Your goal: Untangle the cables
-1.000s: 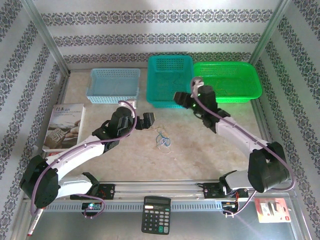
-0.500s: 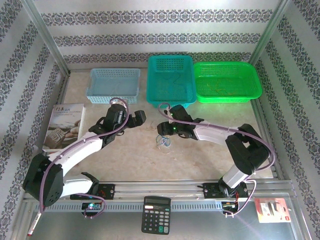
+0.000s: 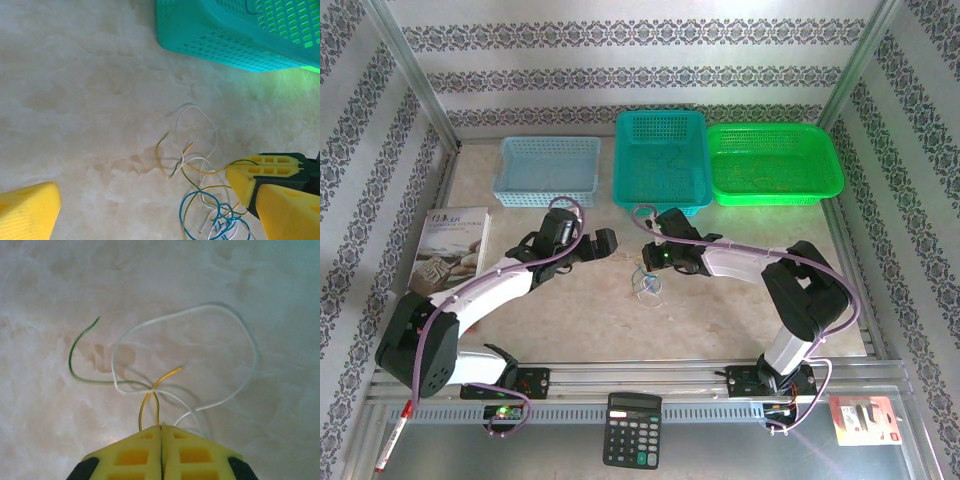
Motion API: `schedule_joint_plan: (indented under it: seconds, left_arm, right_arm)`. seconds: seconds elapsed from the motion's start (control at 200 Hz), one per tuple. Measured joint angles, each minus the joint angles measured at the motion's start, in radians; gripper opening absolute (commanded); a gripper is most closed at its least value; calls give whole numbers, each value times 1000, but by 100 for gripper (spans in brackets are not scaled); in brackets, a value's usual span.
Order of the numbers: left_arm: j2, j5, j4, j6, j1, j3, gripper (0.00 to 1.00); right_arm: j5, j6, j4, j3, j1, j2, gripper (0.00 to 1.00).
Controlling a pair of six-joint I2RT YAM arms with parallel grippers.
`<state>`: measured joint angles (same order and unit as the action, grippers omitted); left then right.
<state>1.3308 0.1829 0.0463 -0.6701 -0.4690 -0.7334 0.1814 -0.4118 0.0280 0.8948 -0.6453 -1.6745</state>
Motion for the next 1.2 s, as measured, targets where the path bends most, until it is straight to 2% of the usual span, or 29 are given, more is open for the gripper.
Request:
schedule_joint_plan:
  seconds: [0.325, 0.575, 0.744, 1.009, 1.199]
  left_arm:
    - [21, 47, -2, 0, 0, -10, 100]
    - [53, 72, -48, -36, 0, -11, 94]
    - [52, 80, -179, -111, 16, 21, 93]
    - [50, 126, -372, -230, 33, 87, 79]
    - [41, 173, -548, -293, 32, 151, 73]
  right_arm:
    - [34, -8, -24, -37, 14, 198, 0]
    - [70, -34, -40, -67, 28, 233, 0]
    - [75, -39, -40, -87, 28, 254, 0]
    - [75, -62, -48, -105, 28, 296, 0]
    - [75, -84, -54, -106, 28, 320, 0]
